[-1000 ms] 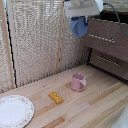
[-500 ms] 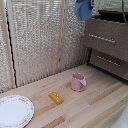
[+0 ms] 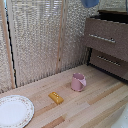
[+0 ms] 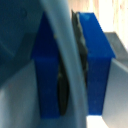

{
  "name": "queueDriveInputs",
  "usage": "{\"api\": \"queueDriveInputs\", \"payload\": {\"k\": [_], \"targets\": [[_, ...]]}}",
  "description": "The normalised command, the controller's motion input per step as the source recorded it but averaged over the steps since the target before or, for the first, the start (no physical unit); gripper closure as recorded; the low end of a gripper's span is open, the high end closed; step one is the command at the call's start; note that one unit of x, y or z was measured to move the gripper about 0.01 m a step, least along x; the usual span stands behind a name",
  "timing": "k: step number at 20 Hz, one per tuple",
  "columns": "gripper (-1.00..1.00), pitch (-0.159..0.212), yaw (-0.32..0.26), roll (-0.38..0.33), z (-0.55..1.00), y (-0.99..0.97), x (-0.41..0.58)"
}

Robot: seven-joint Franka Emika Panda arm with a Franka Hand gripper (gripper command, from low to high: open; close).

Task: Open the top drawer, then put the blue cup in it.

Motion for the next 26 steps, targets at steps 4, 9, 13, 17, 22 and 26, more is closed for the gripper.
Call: {"api": "queueDriveInputs", "payload": {"k": [4,9,13,17,22,26], "targets": [[1.0,0.033,-0.083,0.071,0.63,-0.83,-0.104],[1.0,0.004,-0.055,0.082,0.12,-0.86,-0.246],[1.0,0.008,0.034,0.021,-0.25,-0.46,-0.052],[1.0,0.024,0.073,0.001,-0.32,-0.43,-0.001],[1.0,0.027,0.09,0.0,-0.24,-0.37,0.0],[-1.0,0.035,0.032,0.057,0.18,-0.46,0.084]]}}
